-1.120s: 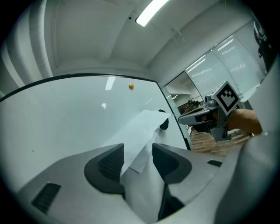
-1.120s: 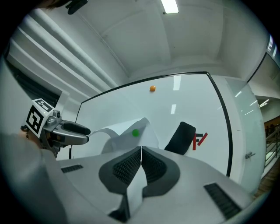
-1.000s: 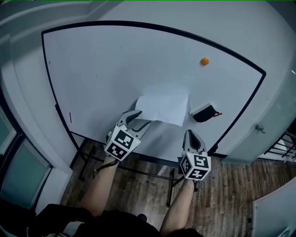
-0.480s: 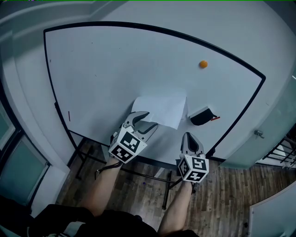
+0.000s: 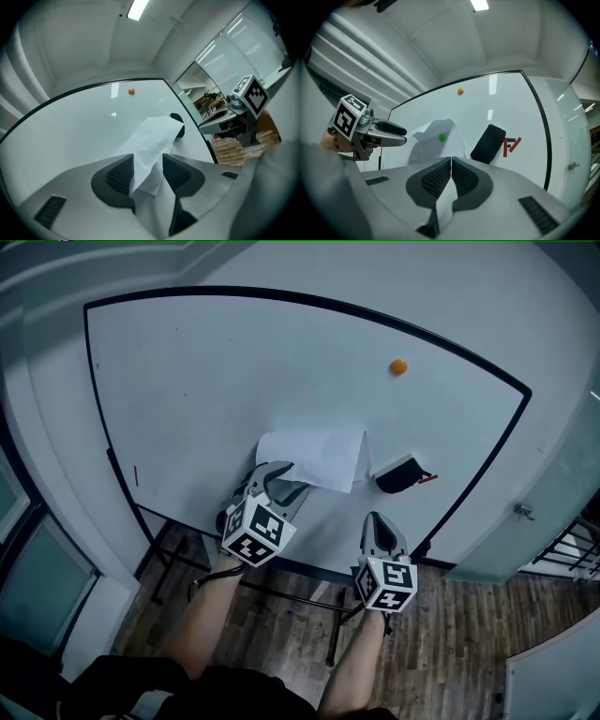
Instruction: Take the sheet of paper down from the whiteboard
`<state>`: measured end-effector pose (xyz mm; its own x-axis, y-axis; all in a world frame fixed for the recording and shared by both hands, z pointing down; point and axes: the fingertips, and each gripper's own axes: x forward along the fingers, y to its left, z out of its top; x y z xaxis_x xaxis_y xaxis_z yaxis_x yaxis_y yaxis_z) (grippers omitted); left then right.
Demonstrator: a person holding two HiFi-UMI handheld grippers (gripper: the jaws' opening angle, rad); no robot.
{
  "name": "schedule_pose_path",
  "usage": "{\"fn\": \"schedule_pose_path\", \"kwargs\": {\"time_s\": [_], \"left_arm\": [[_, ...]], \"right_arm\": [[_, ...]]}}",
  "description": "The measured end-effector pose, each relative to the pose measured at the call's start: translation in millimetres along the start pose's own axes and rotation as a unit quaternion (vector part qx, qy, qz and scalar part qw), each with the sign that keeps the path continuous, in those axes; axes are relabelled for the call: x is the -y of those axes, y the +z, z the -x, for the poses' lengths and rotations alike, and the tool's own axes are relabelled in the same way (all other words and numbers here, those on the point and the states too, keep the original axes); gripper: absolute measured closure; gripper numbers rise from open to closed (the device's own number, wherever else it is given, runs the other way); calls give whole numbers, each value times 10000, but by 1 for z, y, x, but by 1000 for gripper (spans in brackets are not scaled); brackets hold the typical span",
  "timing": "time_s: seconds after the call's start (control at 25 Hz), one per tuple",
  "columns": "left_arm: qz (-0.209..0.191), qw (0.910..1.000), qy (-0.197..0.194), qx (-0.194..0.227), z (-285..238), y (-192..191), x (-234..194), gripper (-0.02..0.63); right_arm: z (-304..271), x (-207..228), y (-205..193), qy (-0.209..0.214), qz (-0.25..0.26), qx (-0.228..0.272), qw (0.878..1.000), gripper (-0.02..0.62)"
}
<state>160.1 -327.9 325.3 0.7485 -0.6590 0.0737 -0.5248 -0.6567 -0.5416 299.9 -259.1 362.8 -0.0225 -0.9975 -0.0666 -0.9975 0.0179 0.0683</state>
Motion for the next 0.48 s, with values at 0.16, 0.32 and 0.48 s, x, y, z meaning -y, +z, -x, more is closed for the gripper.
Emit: {"fn": "schedule_pose_path", "kwargs": {"time_s": [0.16,0.32,0.48], "left_arm": [[-15,9999,89,-97,-3,-6,5,420],[-82,9995,211,-227,-6,-11,10,415],[-84,9990,328,-303,-6,-14,13,407]], "right_arm": [[0,2,-1,75,-28,12,10000,571],[0,3,-4,172,-32,-5,9998,571],[1,6,-7,259,-46,-33,9996,571]]}}
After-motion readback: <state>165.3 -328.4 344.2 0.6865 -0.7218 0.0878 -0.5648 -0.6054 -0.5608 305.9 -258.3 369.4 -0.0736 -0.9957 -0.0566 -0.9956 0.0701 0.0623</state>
